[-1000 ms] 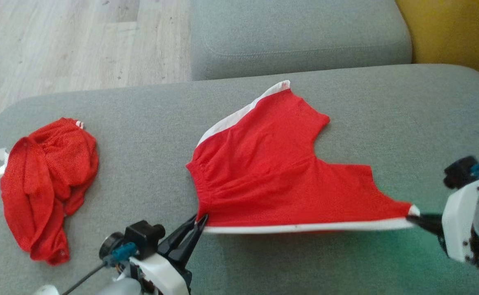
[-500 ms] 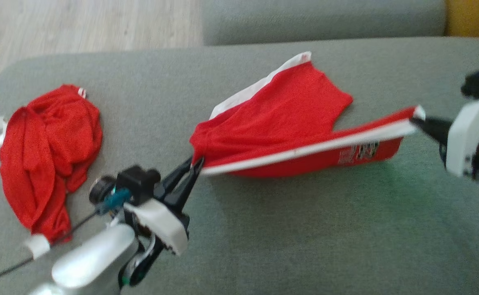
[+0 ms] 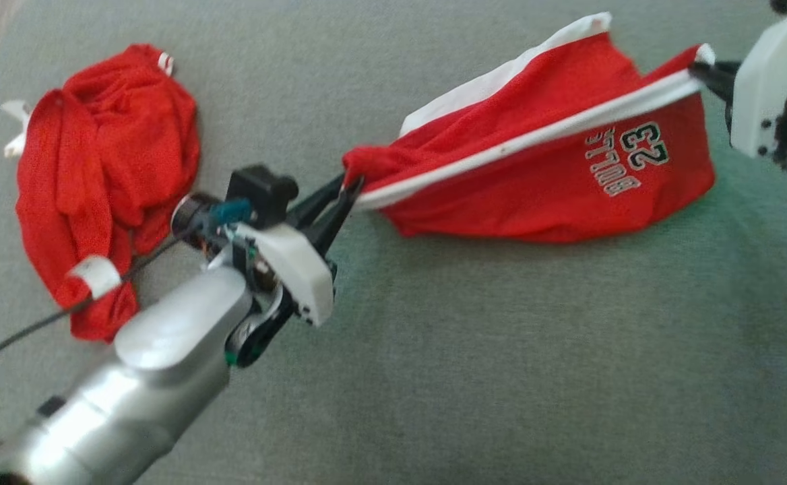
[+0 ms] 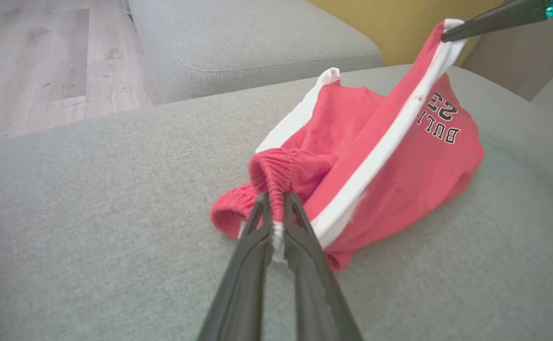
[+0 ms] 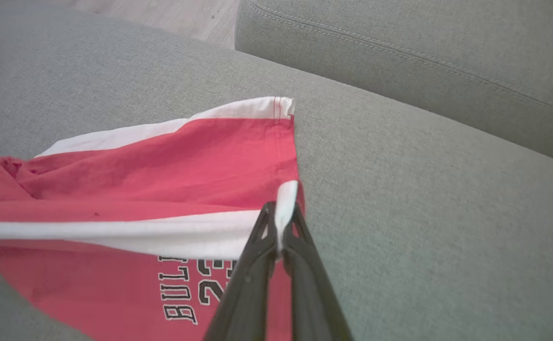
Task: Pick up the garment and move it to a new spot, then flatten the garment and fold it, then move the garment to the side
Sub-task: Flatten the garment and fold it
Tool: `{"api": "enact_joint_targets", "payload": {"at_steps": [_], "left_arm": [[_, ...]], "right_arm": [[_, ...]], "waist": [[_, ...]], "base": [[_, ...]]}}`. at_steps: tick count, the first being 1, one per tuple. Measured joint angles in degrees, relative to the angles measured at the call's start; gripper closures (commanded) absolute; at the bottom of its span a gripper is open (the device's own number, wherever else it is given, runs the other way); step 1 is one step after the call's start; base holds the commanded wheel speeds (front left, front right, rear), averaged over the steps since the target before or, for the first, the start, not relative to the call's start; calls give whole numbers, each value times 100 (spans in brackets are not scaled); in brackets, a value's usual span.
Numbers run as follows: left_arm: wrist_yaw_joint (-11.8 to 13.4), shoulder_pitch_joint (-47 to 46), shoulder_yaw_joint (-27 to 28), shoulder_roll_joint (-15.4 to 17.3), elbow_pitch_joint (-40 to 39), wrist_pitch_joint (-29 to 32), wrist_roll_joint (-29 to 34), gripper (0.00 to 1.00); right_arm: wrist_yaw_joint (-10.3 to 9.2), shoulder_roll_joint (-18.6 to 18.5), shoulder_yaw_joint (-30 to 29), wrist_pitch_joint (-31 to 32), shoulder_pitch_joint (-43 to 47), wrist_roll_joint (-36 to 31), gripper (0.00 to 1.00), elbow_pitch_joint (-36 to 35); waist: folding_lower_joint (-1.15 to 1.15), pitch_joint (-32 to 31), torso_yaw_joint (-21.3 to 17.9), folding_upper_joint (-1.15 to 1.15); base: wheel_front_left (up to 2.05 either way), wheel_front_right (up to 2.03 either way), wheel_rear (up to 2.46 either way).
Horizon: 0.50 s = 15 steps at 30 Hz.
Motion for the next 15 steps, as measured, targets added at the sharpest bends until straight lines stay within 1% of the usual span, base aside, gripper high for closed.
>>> {"api": "enact_joint_targets", "payload": {"at_steps": [5,15], "left_arm": [[-153,-392,10,-304,426,2,-1,100],[-353,-1052,41,-799,1180,-21,-2,100]], "right_arm": [[0,118,88,-22,-419,-172,100,415],[0,210,443,-468,-1158,-293,100,928]], "waist": [[-1,290,217,0],[-1,821,473,0]], "base": [[0,0,0],[0,0,0]]}}
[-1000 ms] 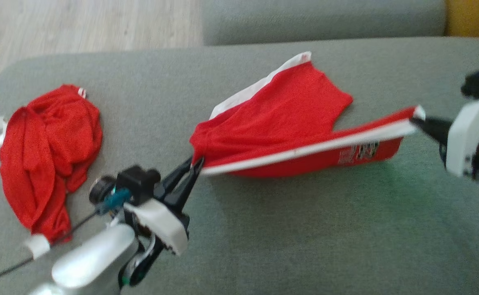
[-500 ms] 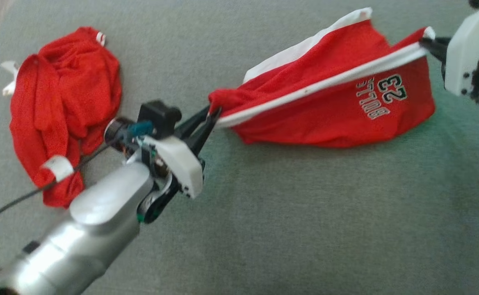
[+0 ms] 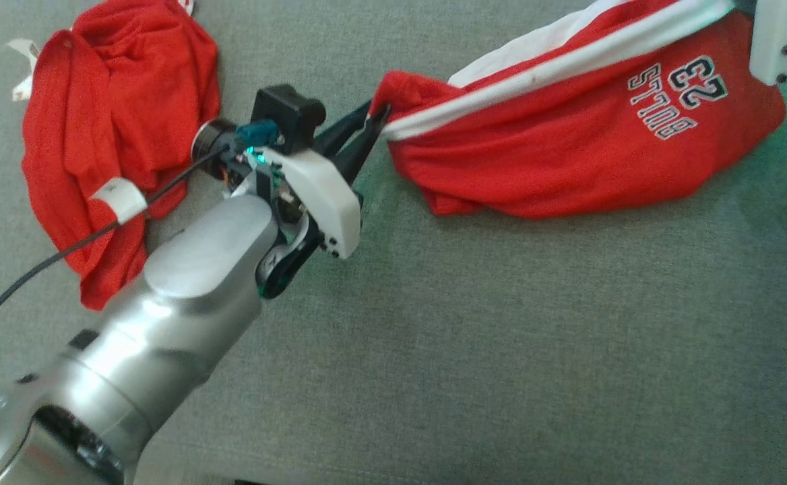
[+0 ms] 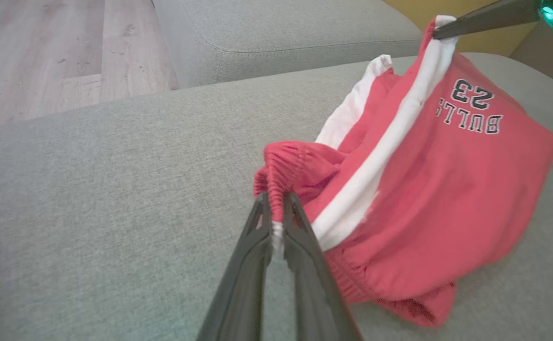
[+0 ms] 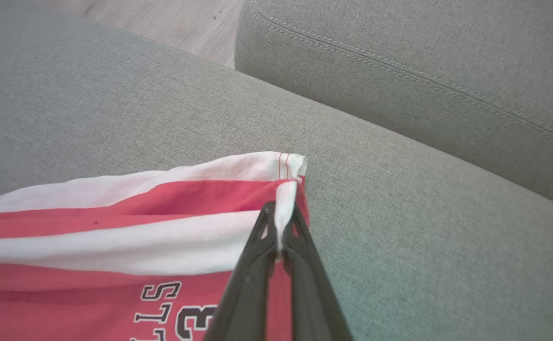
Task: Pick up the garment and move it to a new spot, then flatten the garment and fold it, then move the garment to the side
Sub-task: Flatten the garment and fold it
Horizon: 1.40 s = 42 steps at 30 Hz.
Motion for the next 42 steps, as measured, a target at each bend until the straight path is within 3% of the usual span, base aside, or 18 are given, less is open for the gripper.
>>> {"api": "enact_joint_targets", "payload": {"at_steps": [7,8,9,14,21,27,31,36,42], "left_arm": [[-97,-321,100,-256,463,-187,-1,100],[-94,-343,114,-291,517,-242,1,64],[-94,-372,122,-322,592,-286,0,0],[-88,-430,202,-388,828,-552,-1,0],[240,-494,734,-391,944,-1397,12,0],[659,-266,1770,-175,18,-1469,508,0],[850,542,2506,-11,-805,-1493,1113,0],[922,2092,3261,18,-1682,-1492,1872,0],[862,3325,3909,-132,-2209,-1493,2482,0]], "right_arm": [[0,124,225,-338,-311,-26,100,359],[0,145,235,-425,-337,-26,81,422],[0,164,237,-483,-359,-8,0,497],[0,203,272,-1048,-476,-41,0,697],[0,345,353,-2405,-542,-235,0,1024],[0,492,94,-3739,-380,-113,0,1099],[0,669,-97,-4445,213,71,0,1082],[0,987,-475,-4849,1229,46,0,973],[0,1437,-1449,-4899,2269,-733,0,398]], "waist": [[0,260,62,0],[0,279,66,0],[0,292,66,0],[0,290,42,0],[-1,50,-60,0],[-2,-336,-192,0],[-2,-649,-309,0],[-2,-1129,-541,0],[-2,-1492,-878,1]], "base": [[0,0,0],[0,0,0],[0,0,0],[0,0,0],[0,0,0],[0,0,0],[0,0,0],[0,0,0],[0,0,0]]}}
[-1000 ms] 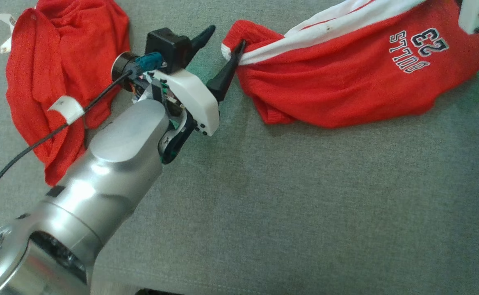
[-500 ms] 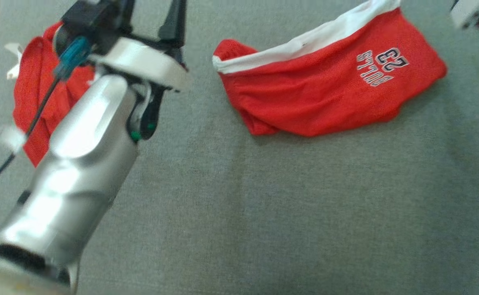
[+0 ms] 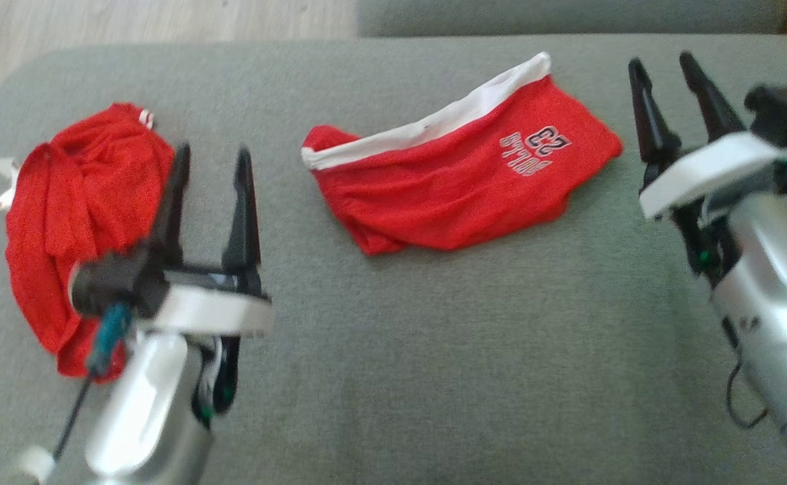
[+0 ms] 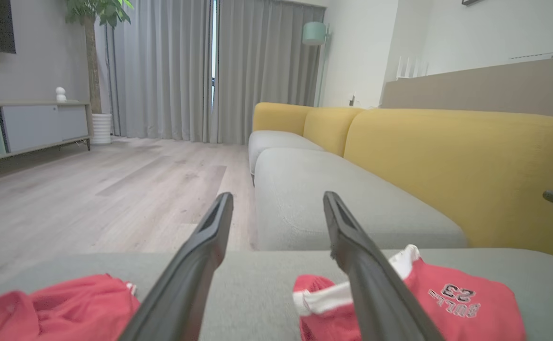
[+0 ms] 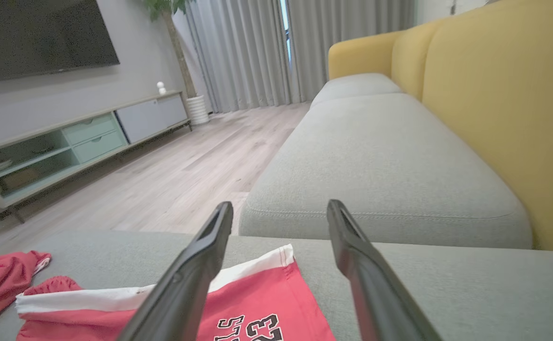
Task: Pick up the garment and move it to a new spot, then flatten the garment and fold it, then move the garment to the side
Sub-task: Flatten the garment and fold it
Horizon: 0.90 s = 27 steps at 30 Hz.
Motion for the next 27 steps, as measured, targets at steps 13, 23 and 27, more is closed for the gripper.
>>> {"api": "enact_joint_targets", "payload": {"at_steps": [13,23,27], "left_arm": [[-509,1484,951,-671,-137,1,745,0],[-866,1364,1169,-845,-126,1,966,0],[-944,1201,1144,-861,-96,1,1005,0]], "right_arm": [[0,1418,-2180,-4,2761,-2096,0,-1330],[0,1481,-2664,556,2709,-2234,0,-1874],[0,1485,-2909,913,2392,-1946,0,-1811]], "waist": [[0,-477,-430,0],[1,-232,-269,0],[1,-80,-120,0]], "base": [[0,0,0],[0,0,0],[0,0,0]]}}
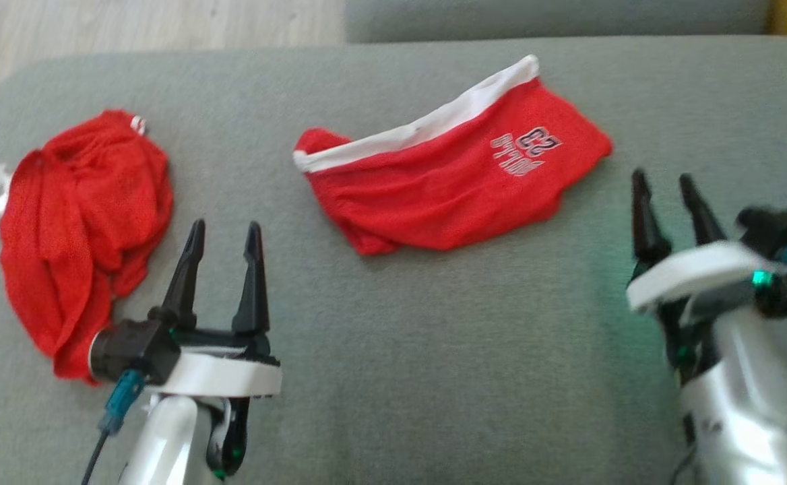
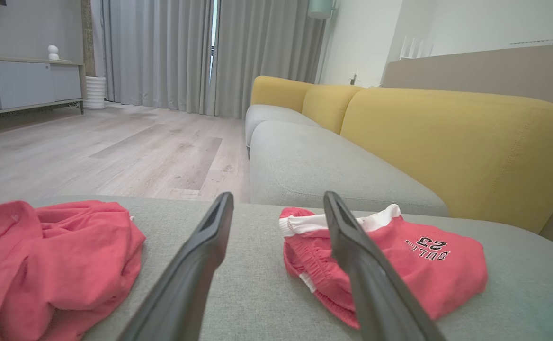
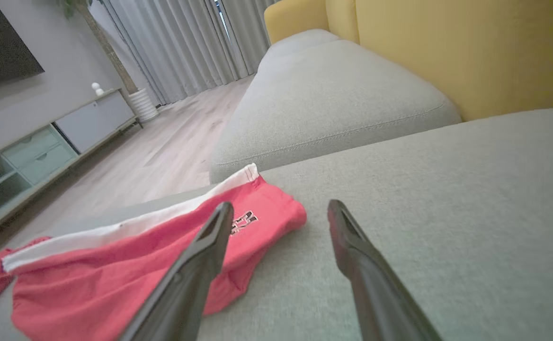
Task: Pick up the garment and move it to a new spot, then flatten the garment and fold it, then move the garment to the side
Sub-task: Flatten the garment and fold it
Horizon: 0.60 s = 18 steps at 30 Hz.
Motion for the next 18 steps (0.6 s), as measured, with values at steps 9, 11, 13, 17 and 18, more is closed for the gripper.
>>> {"api": "enact_joint_targets", "payload": {"at_steps": [9,11,13,17,18], "left_arm": [[-38,-260,-428,-16,138,0,-182,0],[-36,-303,-503,-19,143,0,-227,0],[-30,-357,-573,-20,143,0,-283,0],[-1,-376,-689,-22,140,0,-371,0],[21,-376,-699,-22,138,0,-379,0]], "right_arm": [[0,4,-1131,1012,-1348,426,0,1434],[0,3,-1473,1125,-1575,289,0,1884],[0,-2,-1744,1192,-1778,8,0,2303],[0,-49,-2130,1228,-2225,-578,0,2847],[0,-58,-2206,1234,-2337,-701,0,2961]], "waist": [[1,460,606,0],[1,535,757,0],[1,594,903,0],[-1,685,1144,0],[0,706,1190,0]], "base": [[0,0,0],[0,0,0],[0,0,0],[0,0,0],[0,0,0]]}}
